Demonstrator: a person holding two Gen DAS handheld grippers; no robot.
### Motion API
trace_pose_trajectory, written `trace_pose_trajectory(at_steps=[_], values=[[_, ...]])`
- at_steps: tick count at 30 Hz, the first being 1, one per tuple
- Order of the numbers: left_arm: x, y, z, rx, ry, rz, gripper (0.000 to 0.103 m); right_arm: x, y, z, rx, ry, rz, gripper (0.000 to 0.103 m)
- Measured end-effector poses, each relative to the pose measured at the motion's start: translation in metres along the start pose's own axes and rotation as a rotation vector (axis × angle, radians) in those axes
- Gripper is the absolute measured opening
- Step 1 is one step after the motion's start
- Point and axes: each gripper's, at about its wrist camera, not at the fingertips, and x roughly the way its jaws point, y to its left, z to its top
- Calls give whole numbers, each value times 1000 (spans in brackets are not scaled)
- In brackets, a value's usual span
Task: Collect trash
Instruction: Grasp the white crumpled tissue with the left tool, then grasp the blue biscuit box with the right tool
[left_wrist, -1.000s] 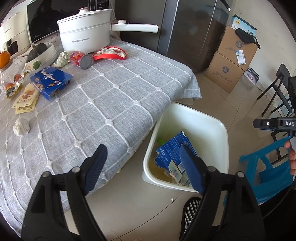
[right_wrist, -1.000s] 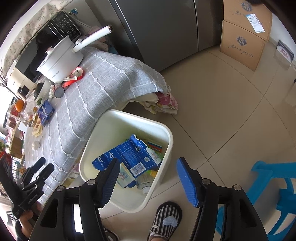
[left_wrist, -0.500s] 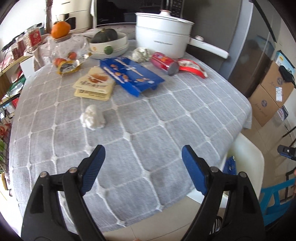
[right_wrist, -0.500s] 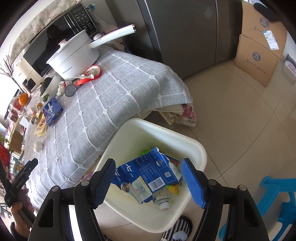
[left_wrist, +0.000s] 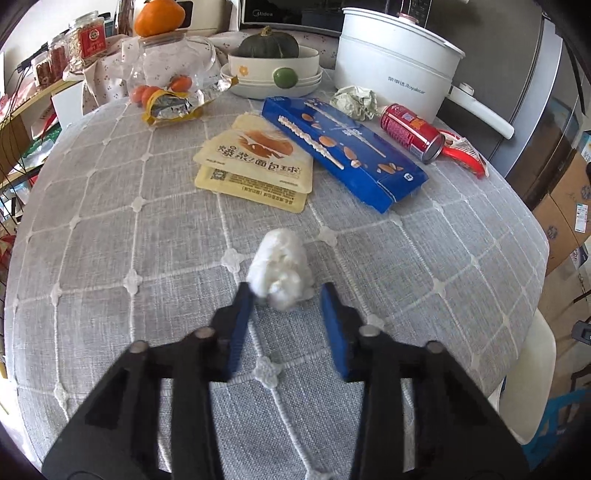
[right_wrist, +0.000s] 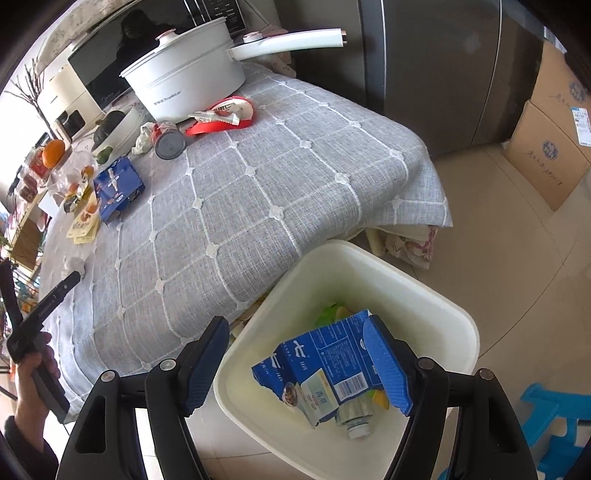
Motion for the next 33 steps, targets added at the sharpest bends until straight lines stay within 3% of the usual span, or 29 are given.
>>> trace_pose_trajectory(at_steps=[9, 16, 23, 27, 33], values=[[-45, 13, 5, -23, -48, -106, 14, 8, 55, 24, -128, -62, -5, 80], [-77, 35, 6, -64, -71, -157, 14, 32, 155, 62, -363, -140, 162, 91], [-80, 53, 10, -70, -88, -149, 14, 73, 248, 107, -562, -204, 205, 91], [-71, 59, 12, -81, -64, -153, 14, 101, 279, 127, -648, -191, 218, 92], [-62, 62, 14, -86, -40, -161, 14, 142, 292, 142, -706, -109, 252, 92]])
